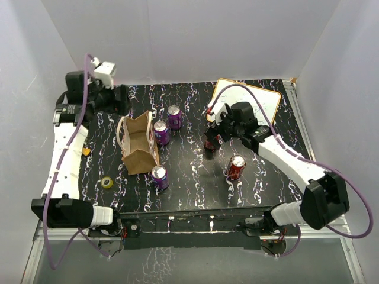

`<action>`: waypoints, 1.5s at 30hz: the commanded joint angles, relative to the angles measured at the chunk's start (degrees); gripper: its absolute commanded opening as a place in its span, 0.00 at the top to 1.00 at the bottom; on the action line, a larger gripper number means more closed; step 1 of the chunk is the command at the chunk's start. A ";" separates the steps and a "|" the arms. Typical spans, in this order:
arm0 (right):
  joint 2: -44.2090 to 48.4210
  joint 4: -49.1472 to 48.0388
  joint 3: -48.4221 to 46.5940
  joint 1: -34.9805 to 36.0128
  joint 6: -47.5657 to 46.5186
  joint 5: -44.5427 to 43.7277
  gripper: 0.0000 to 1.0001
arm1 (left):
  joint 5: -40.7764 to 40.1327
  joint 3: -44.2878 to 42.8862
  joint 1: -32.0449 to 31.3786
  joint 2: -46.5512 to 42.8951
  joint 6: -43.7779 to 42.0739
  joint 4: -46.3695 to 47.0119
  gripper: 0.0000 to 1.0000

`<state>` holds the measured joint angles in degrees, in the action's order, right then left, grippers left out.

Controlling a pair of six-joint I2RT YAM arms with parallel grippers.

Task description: Place the beverage into the canvas bag

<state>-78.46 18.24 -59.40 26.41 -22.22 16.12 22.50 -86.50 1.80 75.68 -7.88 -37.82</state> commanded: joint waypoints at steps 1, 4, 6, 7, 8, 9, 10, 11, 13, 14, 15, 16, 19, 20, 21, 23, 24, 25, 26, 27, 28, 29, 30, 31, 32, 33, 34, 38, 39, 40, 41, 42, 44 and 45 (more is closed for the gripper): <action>4.69 -1.48 0.52 -0.16 -1.23 -1.20 0.02 | -8.77 -8.29 -11.45 4.92 -6.05 -3.24 0.10; 6.76 -2.29 2.40 -2.51 -1.28 -0.85 0.02 | -9.63 -12.62 -17.07 9.43 -7.99 -4.43 0.09; 8.38 -3.03 3.47 -5.37 -0.25 1.22 0.02 | -10.18 -16.50 -20.64 12.98 -9.97 -6.39 0.08; 9.38 -3.36 3.95 -7.04 0.56 2.71 0.02 | -10.58 -18.06 -22.48 14.73 -10.71 -8.11 0.08; 10.35 -3.65 4.40 -8.57 1.05 4.03 0.02 | -11.40 -19.22 -23.99 16.77 -11.29 -9.13 0.08; 11.41 -3.95 5.08 -9.96 1.46 5.05 0.02 | -12.32 -20.30 -25.49 18.68 -11.67 -10.11 0.08; 12.25 -3.99 5.40 -10.94 1.69 5.34 0.02 | -12.96 -21.04 -26.64 20.31 -12.21 -11.07 0.08; 12.89 -3.86 5.43 -11.81 1.73 5.43 0.02 | -13.41 -21.74 -27.51 22.05 -12.53 -12.17 0.08; 13.89 -3.57 5.72 -13.12 1.74 5.25 0.02 | -15.36 -22.94 -29.31 25.86 -13.08 -14.34 0.08; 14.15 -3.55 5.95 -13.63 1.74 5.43 0.02 | -16.40 -23.41 -29.77 27.29 -13.12 -15.19 0.08; 14.36 -3.56 6.10 -14.09 1.86 5.61 0.02 | -17.32 -23.67 -30.05 28.54 -13.19 -15.79 0.08; 14.42 -3.71 6.25 -14.37 1.97 5.86 0.02 | -17.87 -23.71 -30.22 29.62 -13.18 -16.21 0.08; 14.27 -4.06 6.43 -15.00 2.45 6.85 0.02 | -17.95 -23.65 -30.43 32.56 -14.35 -17.36 0.08; 14.15 -4.09 6.51 -15.10 2.59 7.20 0.02 | -18.22 -23.82 -30.45 33.68 -14.85 -17.74 0.09; 14.10 -4.17 6.56 -15.22 2.76 7.54 0.02 | -18.96 -24.16 -30.46 34.93 -15.39 -18.18 0.09; 14.09 -4.18 6.62 -15.34 3.01 8.01 0.02 | -21.39 -24.87 -30.46 37.28 -15.94 -18.93 0.10; 14.13 -4.18 6.70 -15.38 3.09 8.17 0.02 | -22.61 -25.12 -30.46 38.36 -16.21 -19.12 0.10; 14.21 -4.18 6.77 -15.42 3.14 8.28 0.02 | -23.46 -25.40 -30.43 39.11 -16.40 -19.15 0.10; 14.32 -4.18 6.78 -15.51 3.14 8.29 0.02 | -24.18 -25.54 -30.44 39.62 -16.58 -18.98 0.11; 14.30 -4.25 6.87 -15.61 3.17 8.31 0.02 | -24.72 -25.67 -30.45 39.94 -16.63 -18.67 0.10; 14.43 -4.29 6.94 -15.63 3.15 8.31 0.02 | -24.82 -25.96 -30.41 40.25 -16.71 -18.72 0.10; 14.40 -4.27 6.93 -15.68 3.28 8.31 0.02 | -25.08 -26.15 -30.37 40.56 -16.73 -18.70 0.10; 14.37 -4.27 7.07 -15.61 3.40 8.48 0.02 | -25.66 -26.37 -30.37 40.87 -16.81 -18.65 0.10; 14.38 -4.27 7.29 -15.74 3.38 8.68 0.02 | -26.07 -26.48 -30.32 41.23 -16.79 -18.74 0.09; 14.46 -4.33 7.43 -15.70 3.38 8.73 0.02 | -26.31 -26.52 -30.27 41.50 -16.87 -19.09 0.09; 14.39 -4.32 7.49 -15.69 3.47 8.77 0.02 | -26.59 -26.66 -30.21 41.91 -16.90 -19.53 0.09; 14.33 -4.27 7.50 -15.70 3.49 8.90 0.02 | -26.98 -26.70 -30.10 42.50 -16.91 -19.96 0.09; 14.00 -4.53 7.59 -15.70 3.64 9.12 0.02 | -27.36 -26.28 -29.60 43.45 -16.82 -20.36 0.08; 13.96 -4.53 7.57 -15.71 3.67 9.27 0.02 | -27.30 -26.20 -29.54 43.75 -16.82 -20.50 0.08; 13.95 -4.53 7.61 -15.71 3.74 9.41 0.02 | -26.95 -26.18 -29.43 44.05 -16.94 -20.73 0.09; 13.94 -4.53 7.56 -15.69 3.76 9.48 0.02 | -26.45 -26.30 -29.27 44.44 -16.94 -20.96 0.09; 14.01 -4.47 7.61 -15.72 3.77 9.53 0.02 | -26.19 -26.37 -29.17 44.79 -16.87 -21.13 0.10; 14.09 -4.44 7.77 -15.74 3.84 9.63 0.02 | -25.83 -26.57 -29.13 45.43 -16.76 -21.60 0.14; 14.11 -4.47 7.87 -15.72 3.86 9.70 0.02 | -25.83 -26.69 -29.09 45.70 -16.69 -21.80 0.20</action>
<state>-64.97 17.32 -51.51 10.85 -19.09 24.86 -3.55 -111.04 -27.81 121.05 -24.47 -56.62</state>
